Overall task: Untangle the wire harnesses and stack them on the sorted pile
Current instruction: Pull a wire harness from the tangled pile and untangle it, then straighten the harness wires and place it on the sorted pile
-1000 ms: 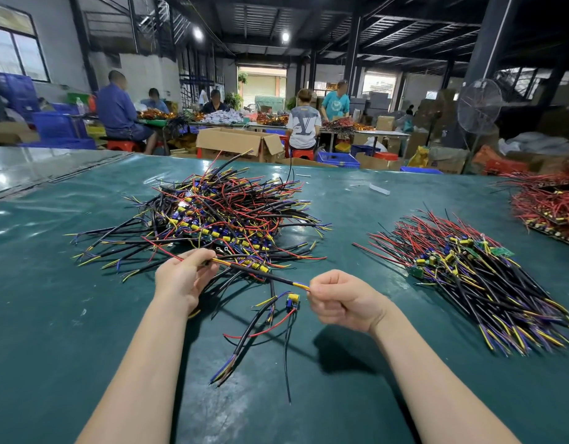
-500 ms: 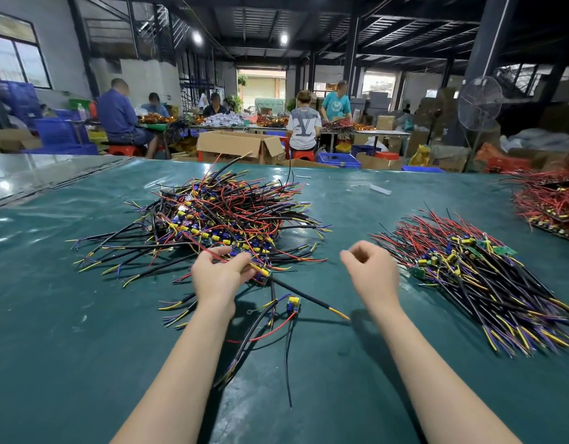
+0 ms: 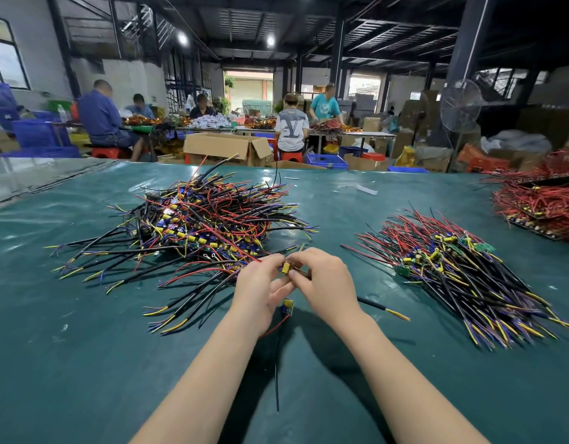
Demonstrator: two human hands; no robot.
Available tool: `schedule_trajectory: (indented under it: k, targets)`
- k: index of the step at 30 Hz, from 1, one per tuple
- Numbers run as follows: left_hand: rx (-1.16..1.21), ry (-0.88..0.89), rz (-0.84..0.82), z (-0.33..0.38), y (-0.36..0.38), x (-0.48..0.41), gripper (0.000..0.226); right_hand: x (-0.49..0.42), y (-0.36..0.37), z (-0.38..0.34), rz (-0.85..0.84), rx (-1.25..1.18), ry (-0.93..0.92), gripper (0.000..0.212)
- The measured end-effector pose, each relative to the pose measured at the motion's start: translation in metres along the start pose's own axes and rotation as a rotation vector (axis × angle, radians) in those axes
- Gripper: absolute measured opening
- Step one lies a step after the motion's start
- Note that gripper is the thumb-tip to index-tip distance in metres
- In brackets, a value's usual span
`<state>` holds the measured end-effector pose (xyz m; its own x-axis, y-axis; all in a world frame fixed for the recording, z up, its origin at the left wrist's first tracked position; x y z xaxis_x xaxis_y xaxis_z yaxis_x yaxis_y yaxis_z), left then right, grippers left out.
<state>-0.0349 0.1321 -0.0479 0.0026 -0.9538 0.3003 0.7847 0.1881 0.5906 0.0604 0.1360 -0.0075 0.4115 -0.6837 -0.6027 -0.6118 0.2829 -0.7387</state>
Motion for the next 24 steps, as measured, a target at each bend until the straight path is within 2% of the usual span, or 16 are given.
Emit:
schedule_trajectory:
  k: [2,5,11,16,19,21,24]
  targets:
    - [0.044,-0.030,0.017,0.003,-0.002,-0.002,0.013,0.000,-0.001,0.003,0.014,-0.030,-0.006,0.025]
    - [-0.011,0.016,0.076,0.008,-0.010,-0.005,0.025,0.003,0.001,-0.007,0.039,-0.038,-0.069,0.029]
    - [-0.061,-0.002,0.078,0.000,-0.005,-0.009,0.032,0.003,0.002,-0.003,0.060,0.101,-0.054,0.026]
    - [0.039,-0.056,0.067,0.008,-0.014,-0.008,0.042,0.001,-0.003,-0.001,0.142,0.052,-0.067,0.028]
    - [0.099,-0.054,0.094,0.018,-0.029,-0.009,0.043,0.001,-0.003,0.007,0.115,0.108,-0.061,0.022]
    - [0.094,-0.068,0.092,0.016,-0.030,-0.010,0.039,0.002,-0.013,0.033,0.087,0.247,0.060,0.021]
    - [0.022,-0.108,0.077,0.004,-0.023,-0.011,0.035,0.013,-0.049,0.089,0.122,0.418,0.360,0.022]
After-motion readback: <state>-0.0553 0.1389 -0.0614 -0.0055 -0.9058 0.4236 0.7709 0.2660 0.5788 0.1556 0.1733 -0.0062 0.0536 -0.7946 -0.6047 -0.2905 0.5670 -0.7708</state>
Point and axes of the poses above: each hand's wrist, its own x-axis away from the middle knuckle, its own y-axis out of the palm, z = x × y, the point moved 7 cm from there along -x, towards the middle knuckle, and after that the axes turned 13 degrees about -y, right-handed, at the moved point
